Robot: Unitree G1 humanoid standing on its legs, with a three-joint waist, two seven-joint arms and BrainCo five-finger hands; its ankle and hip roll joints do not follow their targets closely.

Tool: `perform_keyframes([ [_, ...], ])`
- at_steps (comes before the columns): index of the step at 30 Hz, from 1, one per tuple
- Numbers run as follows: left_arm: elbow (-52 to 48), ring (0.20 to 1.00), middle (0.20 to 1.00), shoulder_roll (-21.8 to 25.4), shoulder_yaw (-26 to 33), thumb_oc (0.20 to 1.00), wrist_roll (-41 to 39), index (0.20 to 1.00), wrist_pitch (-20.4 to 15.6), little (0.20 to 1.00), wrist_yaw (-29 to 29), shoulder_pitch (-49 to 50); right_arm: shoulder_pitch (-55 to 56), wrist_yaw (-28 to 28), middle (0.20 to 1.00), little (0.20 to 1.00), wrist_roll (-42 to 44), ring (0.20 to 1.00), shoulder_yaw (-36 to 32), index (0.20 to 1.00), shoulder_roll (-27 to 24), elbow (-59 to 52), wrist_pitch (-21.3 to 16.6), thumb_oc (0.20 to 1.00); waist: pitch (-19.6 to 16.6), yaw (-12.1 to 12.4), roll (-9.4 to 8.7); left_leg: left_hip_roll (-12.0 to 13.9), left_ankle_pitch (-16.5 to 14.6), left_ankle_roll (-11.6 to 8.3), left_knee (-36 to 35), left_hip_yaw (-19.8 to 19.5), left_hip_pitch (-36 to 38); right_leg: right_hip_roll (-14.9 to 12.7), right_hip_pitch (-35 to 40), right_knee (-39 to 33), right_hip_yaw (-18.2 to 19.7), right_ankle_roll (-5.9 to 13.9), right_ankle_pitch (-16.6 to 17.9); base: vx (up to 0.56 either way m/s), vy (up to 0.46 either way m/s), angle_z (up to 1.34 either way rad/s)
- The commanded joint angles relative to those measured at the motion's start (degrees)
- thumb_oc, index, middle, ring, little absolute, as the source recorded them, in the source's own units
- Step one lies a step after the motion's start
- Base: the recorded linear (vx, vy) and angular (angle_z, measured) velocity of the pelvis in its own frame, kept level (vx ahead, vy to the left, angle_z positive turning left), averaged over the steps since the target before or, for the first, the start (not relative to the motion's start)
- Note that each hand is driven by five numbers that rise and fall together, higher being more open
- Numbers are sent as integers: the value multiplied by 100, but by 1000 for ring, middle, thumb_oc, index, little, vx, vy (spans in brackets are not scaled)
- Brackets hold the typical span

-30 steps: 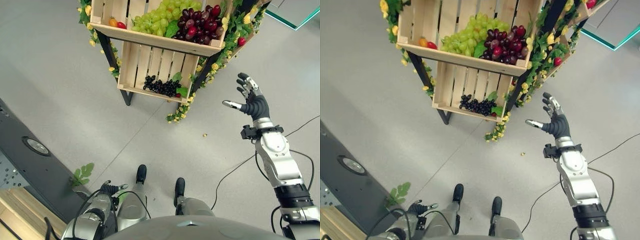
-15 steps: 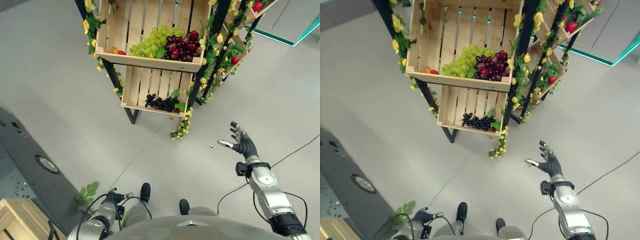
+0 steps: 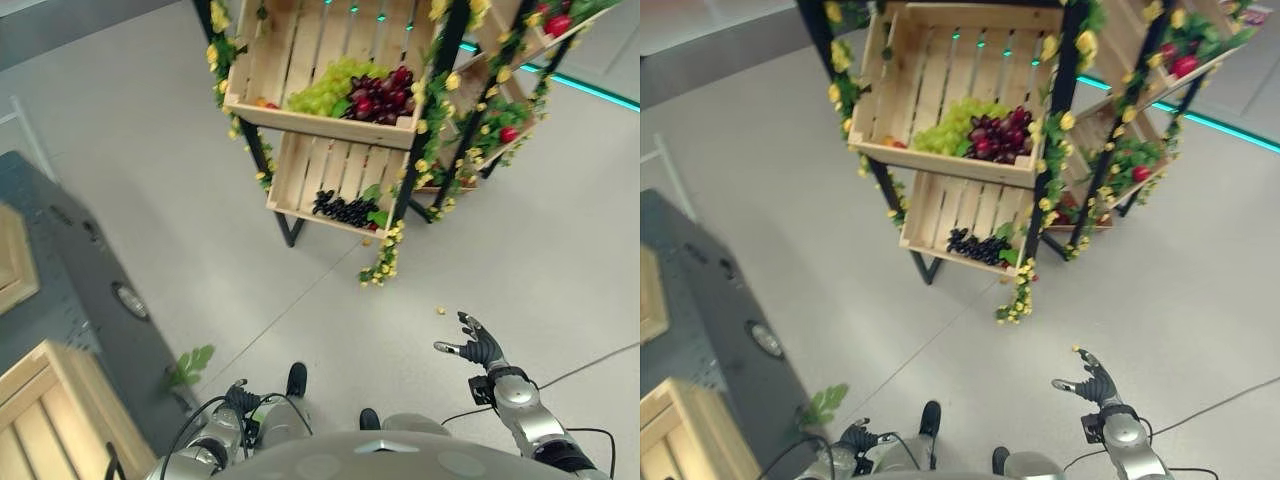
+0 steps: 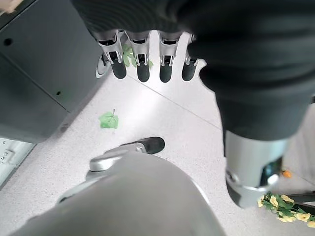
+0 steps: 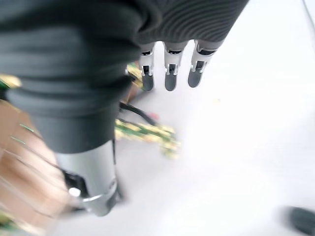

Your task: Pick up the fruits from the basket on one side to the basket on the other side

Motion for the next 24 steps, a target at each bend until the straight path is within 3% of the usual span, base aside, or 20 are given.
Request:
perform_keyframes([
  [1, 70, 1000, 1000, -47, 119, 1000, -125, 1000, -58, 1000, 8, -118, -530, -193, 1000, 1000, -378, 1000, 101, 1000, 57, 385, -135, 1000, 186, 61, -385, 107, -597, 530, 58, 900, -81, -264, 94, -1131, 364, 810, 265, -187, -81, 43],
  [6, 167, 1000, 1000, -26, 286, 1000, -353, 1000, -82, 1000, -22, 27, -772, -109, 1000, 1000, -374, 1000, 221, 1000, 268, 1307, -27, 1000, 153, 141, -413, -20, -889, 612, 575, 747, 61, -407, -22, -1131, 20, 845, 396, -176, -22, 70],
  [7, 200, 1000, 1000, -23, 383, 1000, -473, 1000, -92, 1000, -44, 55, -815, -87, 1000, 1000, -335, 1000, 222, 1000, 321, 1461, -9, 1000, 148, 148, -458, -76, -1130, 645, 823, 771, 172, -498, -21, -1131, -116, 866, 413, -107, -27, 67],
  [11, 247, 1000, 1000, -29, 414, 1000, -468, 1000, -81, 1000, -102, 34, -965, -67, 1000, 1000, -267, 1000, 224, 1000, 463, 1813, 31, 1000, 50, 96, -514, -111, -1760, 712, 1114, 1058, 705, -715, -101, -1131, -667, 896, 447, -137, -3, 94],
  [12, 259, 1000, 1000, -26, 404, 1000, -439, 1000, -79, 1000, -115, 24, -990, -52, 1000, 1000, -285, 1000, 226, 1000, 474, 1893, 47, 1000, 13, 83, -533, -102, -1792, 710, 1110, 1152, 779, -780, -144, -1131, -807, 906, 465, -166, 57, 125],
  [13, 272, 1000, 1000, -23, 386, 1000, -383, 1000, -67, 1000, -154, 29, -1015, -55, 1000, 1000, -313, 1000, 198, 1000, 504, 2031, 71, 1000, -62, 31, -497, 18, -1877, 681, 973, 1376, 1037, -851, -153, -1111, -1141, 930, 448, -132, 91, 117],
  [16, 298, 1000, 1000, -42, 375, 1000, -347, 1000, -37, 1000, -188, 42, -1016, -69, 1000, 1000, -269, 1000, 126, 1000, 557, 2182, 102, 1000, -128, 0, -417, 161, -1775, 610, 615, 1718, 1221, -878, -84, -1077, -1479, 946, 407, -36, 95, 105],
  [17, 344, 1000, 1000, -72, 361, 1000, -309, 1000, 0, 1000, -212, 30, -1004, -100, 1000, 1000, -170, 1000, -7, 1000, 616, 2288, 124, 1000, -213, -3, -364, 237, -1654, 562, 248, 2064, 1291, -972, -47, -1040, -1791, 978, 411, -6, 113, 94],
  [19, 380, 1000, 1000, -81, 406, 1000, -356, 1000, 28, 1000, -211, 30, -970, -120, 1000, 1000, -72, 1000, -118, 1000, 663, 2344, 130, 1000, -246, -8, -346, 238, -1543, 565, -19, 2308, 1348, -1093, -10, -1006, -2082, 1015, 444, -9, 122, 111],
  [24, 489, 1000, 1000, -21, 537, 1000, -454, 1000, 62, 1000, -203, 91, -1113, -135, 1000, 1000, -17, 1000, -114, 1000, 845, 2565, 172, 1000, -295, 142, -510, 88, -1589, 708, 2, 2285, 1353, -1265, 134, -931, -2214, 1094, 495, 84, 105, 82],
])
